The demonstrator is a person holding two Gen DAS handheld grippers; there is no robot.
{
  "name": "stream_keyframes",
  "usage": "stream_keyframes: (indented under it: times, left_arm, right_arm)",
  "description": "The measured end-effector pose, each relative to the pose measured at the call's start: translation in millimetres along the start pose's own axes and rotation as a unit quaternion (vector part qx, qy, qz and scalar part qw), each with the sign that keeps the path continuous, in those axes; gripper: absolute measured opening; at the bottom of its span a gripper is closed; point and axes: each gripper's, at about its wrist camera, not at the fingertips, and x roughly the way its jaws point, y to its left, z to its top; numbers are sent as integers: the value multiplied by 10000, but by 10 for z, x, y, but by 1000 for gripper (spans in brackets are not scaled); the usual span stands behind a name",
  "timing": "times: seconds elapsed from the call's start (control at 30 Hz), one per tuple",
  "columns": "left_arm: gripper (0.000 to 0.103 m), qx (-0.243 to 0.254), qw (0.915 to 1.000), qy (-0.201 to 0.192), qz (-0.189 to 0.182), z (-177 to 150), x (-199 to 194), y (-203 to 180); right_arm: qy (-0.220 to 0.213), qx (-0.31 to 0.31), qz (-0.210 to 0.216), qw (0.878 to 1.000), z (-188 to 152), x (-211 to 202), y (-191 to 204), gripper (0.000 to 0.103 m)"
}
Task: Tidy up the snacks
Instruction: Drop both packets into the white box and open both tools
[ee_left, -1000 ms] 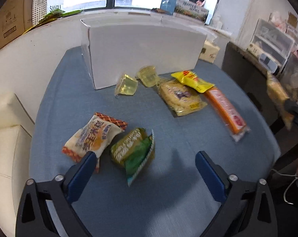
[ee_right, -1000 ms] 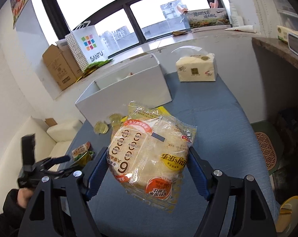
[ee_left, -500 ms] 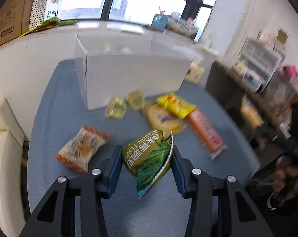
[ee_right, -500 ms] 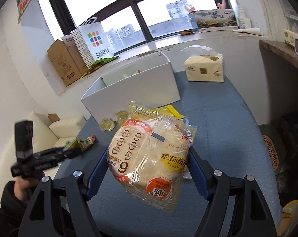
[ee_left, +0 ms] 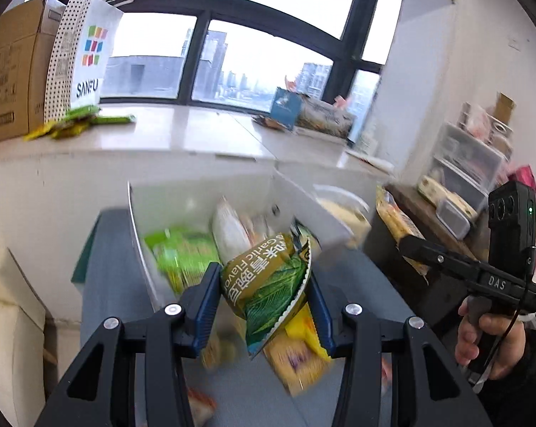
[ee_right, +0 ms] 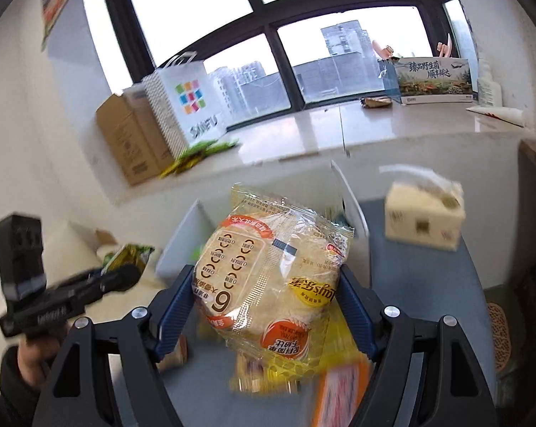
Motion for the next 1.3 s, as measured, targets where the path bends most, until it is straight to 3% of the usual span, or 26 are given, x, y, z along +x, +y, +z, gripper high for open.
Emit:
stream_keyframes:
  times: [0.23,0.33,0.47,0.5,0.53,0.57,0.6,0.67,0.8,0.97,1.07,1.3]
  left_arm:
    - [51,-38,9994,103,333,591,588,183]
    - [51,-26,9987,144,478,696,809,226]
    - [53,221,9967,249,738,714,1038,206]
    - [58,256,9963,341,749,712,1103,199]
    - [67,253,9953,483,798,689,1158,206]
    - [93,212,9941,578,892,671,1204,228]
    - [103,151,9936,563,970,653,1220,258]
    - [103,49,9933,479,1051,613,1194,321]
    - [103,-26,9916,626,1127,543,1189,413]
    - [103,-22,9938,621,920,473,1033,397]
    - [103,241,9949,401,891,428,803,277]
    - [103,272,9971,-64,710,312,138,78]
  right_arm:
    - [196,159,-216,9994,682,748,-66,81]
    - [293,320,-495,9978,821,971,-132,81]
    - [335,442,-489,9973,909,1146,-184,81]
    - [361,444,-504,9971,916,1190,-196,83]
    - [392,495,-508,9967,921,1252,-225,91]
    - [448,554,-478,9963,917,1305,-248,97]
    - [515,623,-524,9954,902,1357,-275,103]
    - [512,656,-771,9935,877,1376,-298,103]
    - [589,610,-722,9938,809,1373,-300,103]
    - [411,529,-582,9961,801,1226,-184,103]
    - [239,302,-588,9975,804,1078,-53,103]
    - [-329,-301,-309,9985,758,539,342,103]
